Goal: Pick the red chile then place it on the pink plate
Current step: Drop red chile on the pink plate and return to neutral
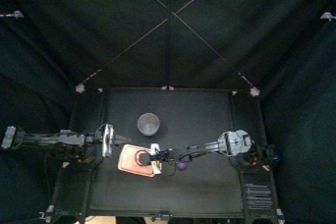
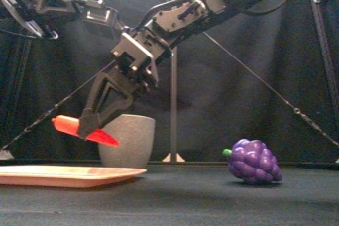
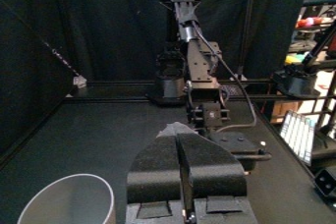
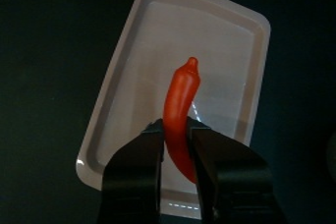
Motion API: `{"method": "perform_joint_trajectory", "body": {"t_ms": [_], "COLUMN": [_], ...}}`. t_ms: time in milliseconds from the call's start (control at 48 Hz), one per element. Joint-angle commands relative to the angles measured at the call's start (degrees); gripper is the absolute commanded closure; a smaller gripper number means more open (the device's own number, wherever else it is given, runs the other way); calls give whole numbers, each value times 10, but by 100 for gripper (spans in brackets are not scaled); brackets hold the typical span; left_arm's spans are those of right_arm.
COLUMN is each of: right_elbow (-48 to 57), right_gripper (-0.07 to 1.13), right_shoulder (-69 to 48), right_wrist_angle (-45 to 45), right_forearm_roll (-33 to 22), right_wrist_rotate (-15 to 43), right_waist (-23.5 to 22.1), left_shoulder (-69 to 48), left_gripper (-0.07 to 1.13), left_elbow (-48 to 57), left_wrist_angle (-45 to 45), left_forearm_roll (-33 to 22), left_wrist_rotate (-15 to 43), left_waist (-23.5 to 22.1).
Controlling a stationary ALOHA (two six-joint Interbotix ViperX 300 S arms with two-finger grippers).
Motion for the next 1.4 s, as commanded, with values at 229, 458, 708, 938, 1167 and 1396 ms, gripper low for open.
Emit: {"method": "perform_joint_trajectory", "body": {"t_ms": [229, 458, 708, 938, 1167, 1396], "right_elbow": [-8, 43, 188, 333, 446, 529], "right_gripper": [24, 24, 24, 24, 24, 24], "right_shoulder": [-25, -113, -277, -440, -589, -741], "right_wrist_angle": [-11, -19, -120, -226, -241, -246], "right_forearm_roll": [11, 4, 8, 14, 25, 29], "right_wrist_rotate": [-4, -4, -3, -3, -4, -3], "right_waist": [-4, -22, -37, -69, -80, -84], "left_shoulder": [1, 1, 0, -2, -2, -3], "left_gripper": [109, 109, 109, 109, 109, 109], "left_elbow": [-6, -4, -3, 1, 2, 3], "left_wrist_angle": [-3, -3, -3, -3, -3, -3], "left_forearm_roll": [1, 1, 1, 1, 1, 1], "left_wrist_rotate": [1, 1, 0, 1, 1, 1], "left_waist": [2, 4, 7, 11, 11, 13]}}
